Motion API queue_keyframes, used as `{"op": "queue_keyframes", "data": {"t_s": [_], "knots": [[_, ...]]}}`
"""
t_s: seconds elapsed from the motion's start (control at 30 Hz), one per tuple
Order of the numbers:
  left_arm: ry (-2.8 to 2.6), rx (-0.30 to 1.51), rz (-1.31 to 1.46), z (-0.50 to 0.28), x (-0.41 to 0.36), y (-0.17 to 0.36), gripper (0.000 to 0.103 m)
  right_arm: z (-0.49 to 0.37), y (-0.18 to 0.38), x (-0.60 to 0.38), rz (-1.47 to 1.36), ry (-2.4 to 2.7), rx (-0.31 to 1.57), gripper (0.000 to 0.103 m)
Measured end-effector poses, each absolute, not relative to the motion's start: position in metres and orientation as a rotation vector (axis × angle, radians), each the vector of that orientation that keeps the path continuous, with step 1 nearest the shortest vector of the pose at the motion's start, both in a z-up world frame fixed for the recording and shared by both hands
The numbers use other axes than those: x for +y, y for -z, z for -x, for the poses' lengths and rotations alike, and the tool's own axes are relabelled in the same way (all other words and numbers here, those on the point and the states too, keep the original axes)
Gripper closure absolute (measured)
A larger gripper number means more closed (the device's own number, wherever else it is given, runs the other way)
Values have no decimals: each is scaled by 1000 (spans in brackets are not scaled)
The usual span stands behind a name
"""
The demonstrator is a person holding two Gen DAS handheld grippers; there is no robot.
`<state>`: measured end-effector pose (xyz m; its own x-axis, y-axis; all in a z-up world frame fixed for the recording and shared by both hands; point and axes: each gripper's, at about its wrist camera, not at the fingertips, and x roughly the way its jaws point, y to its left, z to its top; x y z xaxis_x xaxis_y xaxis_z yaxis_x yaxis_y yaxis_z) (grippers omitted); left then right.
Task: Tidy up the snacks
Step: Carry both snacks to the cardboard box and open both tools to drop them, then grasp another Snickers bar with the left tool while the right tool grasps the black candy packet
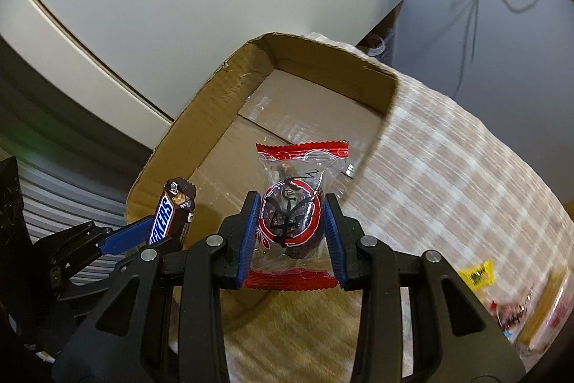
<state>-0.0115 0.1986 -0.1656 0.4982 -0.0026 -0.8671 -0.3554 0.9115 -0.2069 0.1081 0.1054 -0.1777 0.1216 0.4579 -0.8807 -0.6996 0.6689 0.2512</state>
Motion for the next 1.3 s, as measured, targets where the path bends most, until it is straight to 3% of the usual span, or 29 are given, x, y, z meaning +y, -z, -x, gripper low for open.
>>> {"op": "queue_keyframes", "data": {"t_s": [0.13,0.23,0.27,0.3,0.77,1.3], "knots": [[-215,1039,389,8,202,169,77,-110,182,116,265,-866,1172,66],[-215,1047,387,6,202,170,76,-110,182,120,277,-863,1165,49],[-216,1048,388,5,202,170,68,-109,181,119,278,-862,1158,37],[-219,1049,386,5,202,170,56,-109,180,118,276,-860,1148,33],[-206,1024,366,11,187,154,54,-106,158,58,216,-794,1130,32],[-34,1049,307,-6,109,148,54,-103,157,-104,68,-566,1162,32]]}}
